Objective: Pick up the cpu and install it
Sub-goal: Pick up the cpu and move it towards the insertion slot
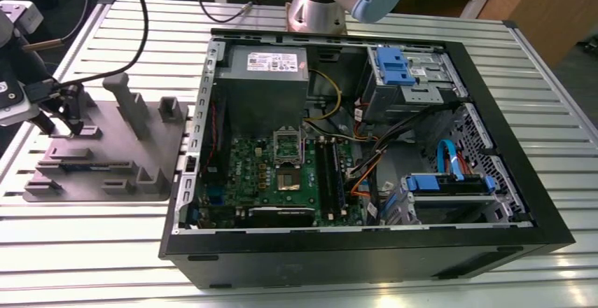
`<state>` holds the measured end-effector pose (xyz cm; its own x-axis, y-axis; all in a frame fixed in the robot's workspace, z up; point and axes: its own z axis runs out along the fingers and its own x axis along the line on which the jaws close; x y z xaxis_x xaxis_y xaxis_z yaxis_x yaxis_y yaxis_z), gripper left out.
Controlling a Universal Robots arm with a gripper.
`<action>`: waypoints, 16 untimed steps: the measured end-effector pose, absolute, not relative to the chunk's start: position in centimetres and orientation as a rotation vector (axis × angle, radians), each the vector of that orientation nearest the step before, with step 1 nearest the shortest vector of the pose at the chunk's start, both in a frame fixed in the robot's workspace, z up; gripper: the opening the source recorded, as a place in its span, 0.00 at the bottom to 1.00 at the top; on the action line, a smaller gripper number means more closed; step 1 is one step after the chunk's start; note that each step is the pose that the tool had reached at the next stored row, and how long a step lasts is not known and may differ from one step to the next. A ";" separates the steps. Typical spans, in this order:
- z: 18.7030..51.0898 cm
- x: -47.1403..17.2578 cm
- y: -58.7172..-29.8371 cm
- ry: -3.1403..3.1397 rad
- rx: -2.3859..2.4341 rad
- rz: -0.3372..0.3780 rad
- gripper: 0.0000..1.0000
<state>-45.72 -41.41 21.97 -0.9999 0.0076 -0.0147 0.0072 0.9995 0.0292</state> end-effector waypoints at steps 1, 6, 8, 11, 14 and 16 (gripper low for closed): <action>22.0 -45.7 -41.4 3.126 0.012 0.046 0.47; 22.2 -45.7 -41.4 3.126 0.012 0.045 0.47; 22.3 -45.7 -41.4 3.127 0.012 0.045 0.47; 22.3 -45.7 -41.4 3.127 0.012 0.045 0.47; 22.5 -45.8 -41.4 3.126 0.012 0.043 0.47; 22.5 -45.8 -41.4 3.126 0.012 0.043 0.47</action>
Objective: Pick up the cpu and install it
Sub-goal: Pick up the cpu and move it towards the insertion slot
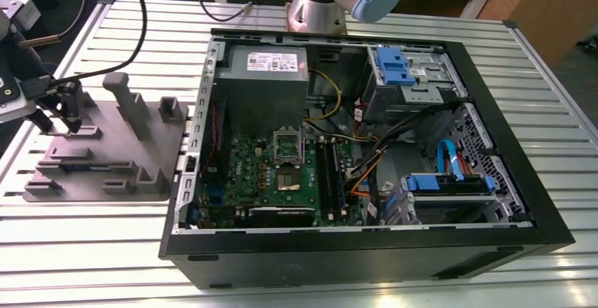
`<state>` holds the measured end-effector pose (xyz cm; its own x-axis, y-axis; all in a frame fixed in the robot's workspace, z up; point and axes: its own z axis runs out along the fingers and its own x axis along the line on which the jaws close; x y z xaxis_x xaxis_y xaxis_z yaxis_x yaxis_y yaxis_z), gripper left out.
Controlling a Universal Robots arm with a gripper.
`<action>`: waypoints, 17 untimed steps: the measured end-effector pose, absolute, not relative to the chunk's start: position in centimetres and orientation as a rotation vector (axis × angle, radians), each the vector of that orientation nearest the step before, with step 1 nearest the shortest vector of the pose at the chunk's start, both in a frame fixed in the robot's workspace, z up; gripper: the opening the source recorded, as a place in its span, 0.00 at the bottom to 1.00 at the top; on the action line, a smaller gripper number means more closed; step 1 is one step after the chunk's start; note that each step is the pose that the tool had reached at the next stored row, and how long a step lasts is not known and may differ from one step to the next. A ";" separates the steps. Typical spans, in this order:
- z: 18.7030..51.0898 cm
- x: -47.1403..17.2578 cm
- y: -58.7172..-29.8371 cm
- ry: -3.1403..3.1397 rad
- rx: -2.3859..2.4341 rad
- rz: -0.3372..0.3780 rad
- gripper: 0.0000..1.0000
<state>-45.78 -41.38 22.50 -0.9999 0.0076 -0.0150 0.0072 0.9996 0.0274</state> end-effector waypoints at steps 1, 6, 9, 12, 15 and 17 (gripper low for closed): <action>22.5 -45.8 -41.4 3.126 0.012 0.043 0.47; 22.7 -45.8 -41.4 3.126 0.012 0.043 0.47; 22.8 -45.8 -41.4 3.126 0.012 0.043 0.47; 22.9 -45.8 -41.4 3.126 0.012 0.043 0.47; 22.9 -45.8 -41.4 3.126 0.012 0.043 0.47; 22.9 -45.8 -41.4 3.126 0.012 0.043 0.47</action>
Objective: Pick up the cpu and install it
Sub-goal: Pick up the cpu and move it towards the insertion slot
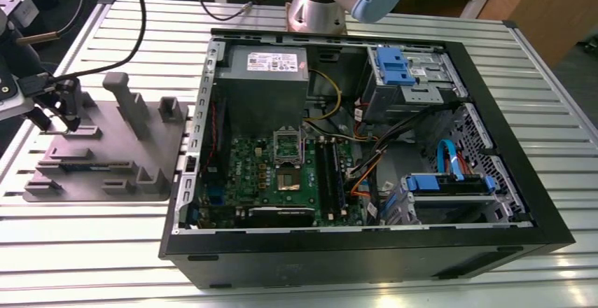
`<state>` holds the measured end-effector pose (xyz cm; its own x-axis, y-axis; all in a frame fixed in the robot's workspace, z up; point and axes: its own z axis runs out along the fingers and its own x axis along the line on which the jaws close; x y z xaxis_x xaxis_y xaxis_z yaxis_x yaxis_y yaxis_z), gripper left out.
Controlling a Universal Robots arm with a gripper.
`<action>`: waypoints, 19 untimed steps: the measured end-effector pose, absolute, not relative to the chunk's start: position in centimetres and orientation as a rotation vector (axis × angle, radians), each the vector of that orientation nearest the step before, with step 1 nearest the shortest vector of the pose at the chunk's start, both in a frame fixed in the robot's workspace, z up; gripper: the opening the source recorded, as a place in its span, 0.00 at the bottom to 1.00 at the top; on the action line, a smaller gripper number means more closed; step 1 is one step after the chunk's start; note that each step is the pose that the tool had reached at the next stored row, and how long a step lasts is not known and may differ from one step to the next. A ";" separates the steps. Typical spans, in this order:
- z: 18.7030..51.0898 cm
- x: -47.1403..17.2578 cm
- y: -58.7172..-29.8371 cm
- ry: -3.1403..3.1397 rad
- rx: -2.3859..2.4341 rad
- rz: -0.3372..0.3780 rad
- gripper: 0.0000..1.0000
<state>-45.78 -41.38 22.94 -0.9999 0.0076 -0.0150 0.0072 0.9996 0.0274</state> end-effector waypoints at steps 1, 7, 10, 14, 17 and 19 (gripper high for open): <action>23.0 -45.8 -41.4 3.126 0.012 0.043 0.47; 23.2 -45.8 -41.4 3.126 0.012 0.043 0.47; 23.3 -45.8 -41.4 3.126 0.012 0.043 0.47; 23.5 -45.8 -41.4 3.126 0.012 0.043 0.47; 23.7 -45.8 -41.4 3.126 0.012 0.043 0.47; 23.9 -45.8 -41.4 3.126 0.012 0.043 0.47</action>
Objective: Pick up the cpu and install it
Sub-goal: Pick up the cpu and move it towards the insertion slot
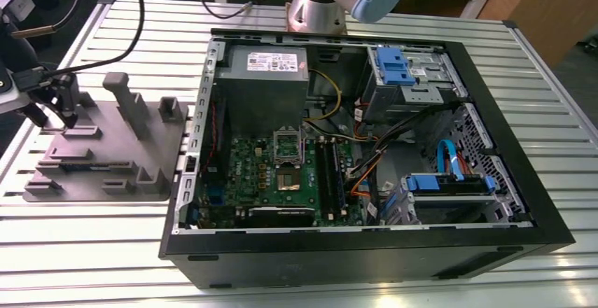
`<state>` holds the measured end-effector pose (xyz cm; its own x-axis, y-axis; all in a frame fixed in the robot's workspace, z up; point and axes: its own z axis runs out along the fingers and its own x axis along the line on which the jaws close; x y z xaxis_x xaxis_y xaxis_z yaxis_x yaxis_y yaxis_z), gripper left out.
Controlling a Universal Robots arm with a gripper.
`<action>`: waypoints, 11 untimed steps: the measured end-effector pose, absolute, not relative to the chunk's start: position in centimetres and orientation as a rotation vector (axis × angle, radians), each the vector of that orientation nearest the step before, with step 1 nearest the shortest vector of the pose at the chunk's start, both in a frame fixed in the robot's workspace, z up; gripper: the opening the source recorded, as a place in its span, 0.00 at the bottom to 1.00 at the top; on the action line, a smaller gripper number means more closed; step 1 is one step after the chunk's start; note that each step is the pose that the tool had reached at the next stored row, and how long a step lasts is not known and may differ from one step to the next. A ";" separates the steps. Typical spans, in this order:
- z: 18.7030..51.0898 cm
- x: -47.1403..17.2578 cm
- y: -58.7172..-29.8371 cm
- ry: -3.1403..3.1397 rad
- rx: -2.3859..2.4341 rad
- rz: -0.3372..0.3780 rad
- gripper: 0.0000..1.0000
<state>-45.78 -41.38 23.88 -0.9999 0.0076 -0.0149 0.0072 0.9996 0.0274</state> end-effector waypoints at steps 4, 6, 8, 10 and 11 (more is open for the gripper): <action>24.1 -45.8 -41.4 3.126 0.012 0.043 0.47; 24.2 -45.8 -41.4 3.126 0.012 0.043 0.47; 24.3 -45.8 -41.4 3.126 0.012 0.043 0.47; 24.5 -45.8 -41.4 3.126 0.011 0.042 0.47; 24.5 -45.8 -41.4 3.126 0.011 0.042 0.47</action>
